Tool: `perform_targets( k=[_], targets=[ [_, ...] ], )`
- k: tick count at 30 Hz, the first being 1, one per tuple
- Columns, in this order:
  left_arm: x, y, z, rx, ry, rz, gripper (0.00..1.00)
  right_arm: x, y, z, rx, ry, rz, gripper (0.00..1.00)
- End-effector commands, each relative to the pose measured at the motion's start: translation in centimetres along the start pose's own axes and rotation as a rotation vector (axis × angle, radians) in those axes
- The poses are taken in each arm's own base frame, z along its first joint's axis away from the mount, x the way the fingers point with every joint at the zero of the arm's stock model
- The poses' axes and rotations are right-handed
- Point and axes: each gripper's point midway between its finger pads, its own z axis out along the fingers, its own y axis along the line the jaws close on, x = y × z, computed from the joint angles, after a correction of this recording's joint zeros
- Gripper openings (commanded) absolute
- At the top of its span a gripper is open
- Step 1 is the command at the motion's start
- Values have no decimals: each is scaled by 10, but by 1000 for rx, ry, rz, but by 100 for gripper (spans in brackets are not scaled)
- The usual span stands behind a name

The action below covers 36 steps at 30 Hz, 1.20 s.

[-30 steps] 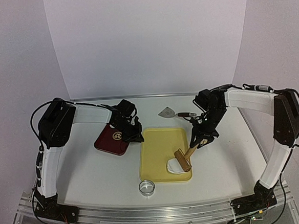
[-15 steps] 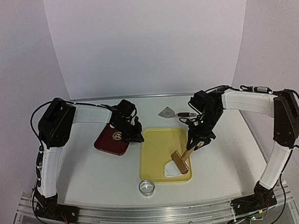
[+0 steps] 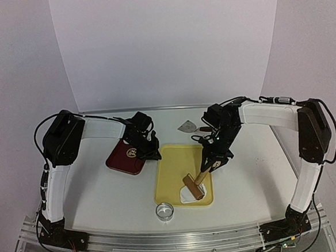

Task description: Roll out the dumpling wrappers from the dough

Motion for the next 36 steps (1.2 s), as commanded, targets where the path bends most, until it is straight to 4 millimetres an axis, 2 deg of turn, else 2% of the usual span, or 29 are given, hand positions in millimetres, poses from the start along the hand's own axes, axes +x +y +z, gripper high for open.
perform_targets(
  k=[1,8,14,19,26,36],
  targets=[
    [7,35,5,-129,15,-30,0,31,-75,64,354,191,20,0],
    [9,36,5,-129,15,-43,0,28,-73,67,363,197,-9,0],
    [11,38,2,-141,9,-49,0,20,-78,47,434,143,2,0],
    [10,41,0,-155,1,-53,0,28,-103,28,462,139,60,0],
    [8,44,-1,-165,-8,-57,0,39,-151,3,488,141,137,0],
    [-1,44,1,-175,-10,-52,0,34,-175,-6,536,142,170,0]
  ],
)
